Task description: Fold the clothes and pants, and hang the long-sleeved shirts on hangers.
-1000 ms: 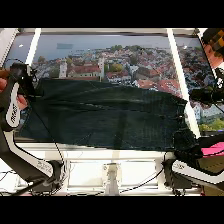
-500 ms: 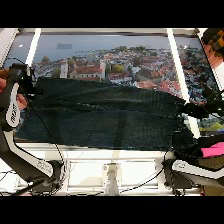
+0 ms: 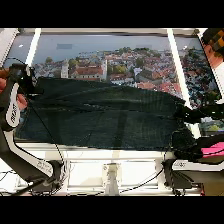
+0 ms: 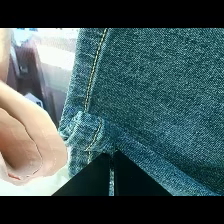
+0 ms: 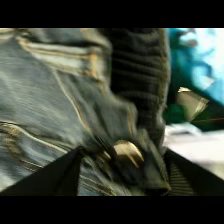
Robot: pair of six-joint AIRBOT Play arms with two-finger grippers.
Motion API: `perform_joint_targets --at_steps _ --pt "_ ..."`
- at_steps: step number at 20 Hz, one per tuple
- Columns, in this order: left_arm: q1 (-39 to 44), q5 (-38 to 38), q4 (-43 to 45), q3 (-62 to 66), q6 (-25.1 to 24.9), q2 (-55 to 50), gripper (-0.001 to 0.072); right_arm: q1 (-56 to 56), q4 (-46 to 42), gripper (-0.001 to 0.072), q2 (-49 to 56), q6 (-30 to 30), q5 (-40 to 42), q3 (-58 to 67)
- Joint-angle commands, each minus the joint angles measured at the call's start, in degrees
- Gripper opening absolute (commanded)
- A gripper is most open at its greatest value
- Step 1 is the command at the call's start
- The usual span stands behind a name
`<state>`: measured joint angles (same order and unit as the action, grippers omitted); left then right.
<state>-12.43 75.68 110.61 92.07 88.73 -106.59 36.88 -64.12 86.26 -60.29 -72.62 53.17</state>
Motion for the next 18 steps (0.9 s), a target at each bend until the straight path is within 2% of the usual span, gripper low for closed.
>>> perform_joint_targets --at_steps 1,2,3,5,8,11,14,18 --pt "0.0 0.4 -0.3 0.0 0.0 0.0 0.0029 0.0 6.4 0.0404 1.9 3.3 1.5 -0.1" --pt "0.0 0.4 -0.3 0.0 0.0 0.0 0.0029 -0.2 8.3 0.0208 1.8 3.4 2.6 -0.1" --pt "0.0 0.4 -0.3 0.0 0.0 0.0 0.0029 -0.2 9.9 0.0057 1.8 4.0 3.8 -0.1" --pt "0.0 0.3 -0.2 0.0 0.0 0.0 0.0029 -0.2 12.6 0.004 1.7 7.2 5.8 0.1" --pt "-0.2 0.0 0.0 0.1 0.0 0.6 0.0029 -0.2 14.4 0.0039 1.6 7.3 10.2 2.2" --pt "-0.5 -0.3 0.1 0.1 0.5 1.5 0.0029 -0.2 14.8 0.0038 1.6 5.3 15.5 4.9" --pt "-0.6 -1.9 0.0 0.1 5.1 1.9 0.0028 -0.1 14.8 0.0039 1.6 3.6 21.4 6.5" --pt "0.0 -1.9 -3.3 0.1 5.5 1.7 0.0029 -0.2 14.8 0.0038 1.6 0.5 29.3 6.7"
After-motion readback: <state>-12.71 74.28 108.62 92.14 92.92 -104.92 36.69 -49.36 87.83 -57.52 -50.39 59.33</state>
